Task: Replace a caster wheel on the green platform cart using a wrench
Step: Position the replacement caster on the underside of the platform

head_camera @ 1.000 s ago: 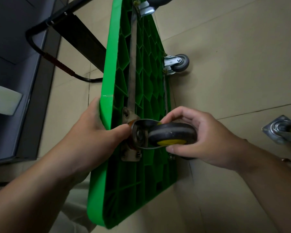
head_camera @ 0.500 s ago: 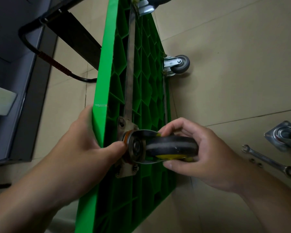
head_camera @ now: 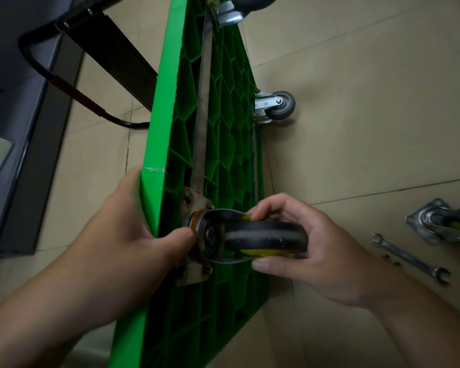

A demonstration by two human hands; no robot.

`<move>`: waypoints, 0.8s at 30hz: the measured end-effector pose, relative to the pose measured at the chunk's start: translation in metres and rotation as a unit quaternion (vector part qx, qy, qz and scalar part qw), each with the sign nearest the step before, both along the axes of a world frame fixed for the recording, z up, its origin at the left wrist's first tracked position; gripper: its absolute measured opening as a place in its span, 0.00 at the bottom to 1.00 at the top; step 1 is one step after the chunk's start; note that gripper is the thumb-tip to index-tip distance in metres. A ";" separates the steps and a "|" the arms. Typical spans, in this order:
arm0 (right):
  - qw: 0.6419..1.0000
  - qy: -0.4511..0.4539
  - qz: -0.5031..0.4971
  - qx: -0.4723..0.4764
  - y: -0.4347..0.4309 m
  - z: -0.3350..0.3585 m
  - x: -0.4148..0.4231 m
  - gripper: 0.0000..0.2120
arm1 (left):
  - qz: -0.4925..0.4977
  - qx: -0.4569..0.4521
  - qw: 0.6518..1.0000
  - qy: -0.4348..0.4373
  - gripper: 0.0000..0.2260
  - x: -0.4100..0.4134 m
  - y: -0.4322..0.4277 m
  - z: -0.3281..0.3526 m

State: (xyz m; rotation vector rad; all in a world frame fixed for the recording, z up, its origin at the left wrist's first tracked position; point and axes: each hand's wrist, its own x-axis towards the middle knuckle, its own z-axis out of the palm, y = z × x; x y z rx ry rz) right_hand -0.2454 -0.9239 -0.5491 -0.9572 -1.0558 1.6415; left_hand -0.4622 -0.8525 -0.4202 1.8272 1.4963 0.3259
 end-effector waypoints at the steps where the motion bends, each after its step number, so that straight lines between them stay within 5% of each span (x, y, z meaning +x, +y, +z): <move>1: 1.000 -0.010 -0.004 0.002 -0.001 0.002 0.001 0.22 | 0.000 -0.005 1.000 -0.004 0.21 -0.001 0.000 -0.001; 7: 0.996 -0.075 -0.042 0.021 -0.004 0.013 0.003 0.28 | 0.017 -0.029 0.999 -0.031 0.22 0.002 0.003 -0.002; 19: 0.985 -0.150 -0.059 0.062 -0.008 0.014 -0.008 0.22 | 0.027 0.009 0.998 -0.049 0.21 -0.001 0.005 -0.012; 24: 0.974 -0.169 -0.148 -0.009 -0.036 -0.029 -0.006 0.41 | 0.005 0.042 0.998 -0.050 0.20 -0.001 0.006 -0.012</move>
